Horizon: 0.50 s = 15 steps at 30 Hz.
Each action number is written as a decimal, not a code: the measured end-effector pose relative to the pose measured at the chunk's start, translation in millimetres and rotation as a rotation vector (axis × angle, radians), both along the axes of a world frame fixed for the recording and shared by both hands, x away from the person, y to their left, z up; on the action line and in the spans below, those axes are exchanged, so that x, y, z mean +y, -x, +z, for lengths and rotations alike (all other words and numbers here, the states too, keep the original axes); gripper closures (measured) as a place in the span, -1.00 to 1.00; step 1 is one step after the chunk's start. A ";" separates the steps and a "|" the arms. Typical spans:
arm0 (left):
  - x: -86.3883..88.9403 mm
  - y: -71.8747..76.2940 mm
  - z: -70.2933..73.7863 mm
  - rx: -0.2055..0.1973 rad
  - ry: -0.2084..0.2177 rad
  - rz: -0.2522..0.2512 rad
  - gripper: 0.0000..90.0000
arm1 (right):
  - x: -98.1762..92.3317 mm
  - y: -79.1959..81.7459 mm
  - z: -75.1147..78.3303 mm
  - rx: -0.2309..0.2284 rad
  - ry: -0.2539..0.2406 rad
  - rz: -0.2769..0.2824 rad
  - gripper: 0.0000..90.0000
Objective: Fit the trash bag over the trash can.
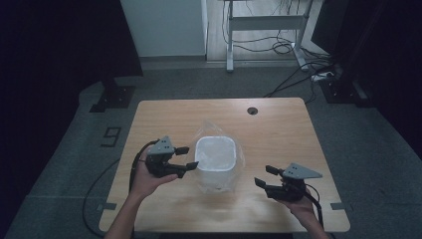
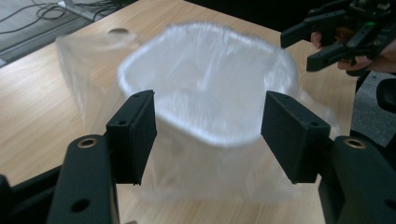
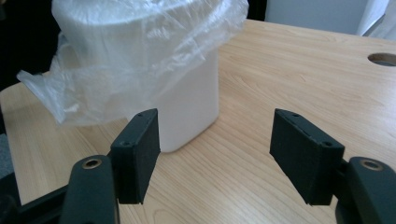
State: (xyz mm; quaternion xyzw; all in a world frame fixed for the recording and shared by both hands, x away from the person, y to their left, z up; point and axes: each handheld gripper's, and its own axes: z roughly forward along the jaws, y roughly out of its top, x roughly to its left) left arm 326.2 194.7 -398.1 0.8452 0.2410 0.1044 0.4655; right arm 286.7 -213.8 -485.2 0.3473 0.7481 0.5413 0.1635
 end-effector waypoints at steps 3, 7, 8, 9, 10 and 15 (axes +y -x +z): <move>11.1 8.7 -10.5 -0.002 0.003 0.025 -0.22 | -2.8 0.6 -2.1 0.003 0.002 -0.008 -0.28; 23.4 14.5 -22.1 0.015 0.019 0.053 -0.23 | -5.4 -1.0 -3.3 0.010 -0.010 -0.022 -0.28; 25.3 15.2 -24.0 0.020 0.021 0.057 -0.23 | -5.4 -1.1 -3.3 0.007 -0.006 -0.022 -0.28; 26.8 15.7 -25.4 0.018 0.020 0.065 -0.23 | -5.2 -1.0 -3.1 0.007 -0.003 -0.021 -0.28; 28.1 16.2 -26.5 0.019 0.023 0.070 -0.23 | -4.9 -0.9 -3.0 0.007 -0.003 -0.020 -0.28; 31.0 18.9 -30.1 0.026 0.029 0.073 -0.24 | -5.4 -0.8 -3.1 0.005 0.003 -0.021 -0.28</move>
